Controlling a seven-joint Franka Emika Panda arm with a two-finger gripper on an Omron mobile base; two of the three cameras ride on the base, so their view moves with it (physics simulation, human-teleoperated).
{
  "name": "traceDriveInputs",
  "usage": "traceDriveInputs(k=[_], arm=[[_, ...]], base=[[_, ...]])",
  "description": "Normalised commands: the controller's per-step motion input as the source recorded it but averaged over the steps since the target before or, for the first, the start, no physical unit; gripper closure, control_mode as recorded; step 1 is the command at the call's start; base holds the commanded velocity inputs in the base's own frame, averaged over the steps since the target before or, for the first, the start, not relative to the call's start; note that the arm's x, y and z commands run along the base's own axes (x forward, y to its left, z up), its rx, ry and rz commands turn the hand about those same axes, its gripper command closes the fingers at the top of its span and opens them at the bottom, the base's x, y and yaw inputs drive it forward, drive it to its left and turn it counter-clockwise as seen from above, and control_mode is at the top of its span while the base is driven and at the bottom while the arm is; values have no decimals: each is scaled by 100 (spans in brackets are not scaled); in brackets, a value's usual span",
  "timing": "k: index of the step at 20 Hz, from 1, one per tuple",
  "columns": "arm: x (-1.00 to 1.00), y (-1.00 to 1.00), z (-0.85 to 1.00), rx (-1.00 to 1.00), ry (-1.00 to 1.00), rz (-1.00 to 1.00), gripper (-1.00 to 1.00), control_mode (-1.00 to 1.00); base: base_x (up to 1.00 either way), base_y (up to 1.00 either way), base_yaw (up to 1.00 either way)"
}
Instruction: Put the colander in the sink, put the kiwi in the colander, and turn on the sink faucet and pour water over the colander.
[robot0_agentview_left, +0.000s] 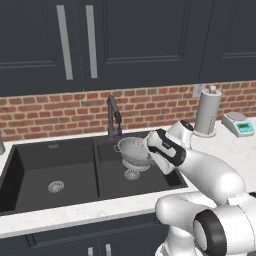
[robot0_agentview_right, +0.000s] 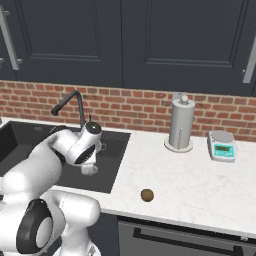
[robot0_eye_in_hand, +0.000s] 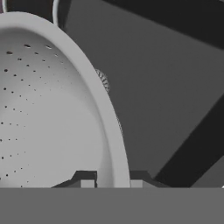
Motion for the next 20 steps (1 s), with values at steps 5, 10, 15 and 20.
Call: traceDriveInputs(k=[5,10,15,20], arm=[[8,0,-56,0,0,8,100,-100],[26,4,-55,0,-6,10,100,-100],[51,17,-38,0,-8,5,100,-100],[53,10,-31,-1,0,0,100,-100]], base=[[0,0,0],[0,0,0],[0,0,0],[0,0,0]])
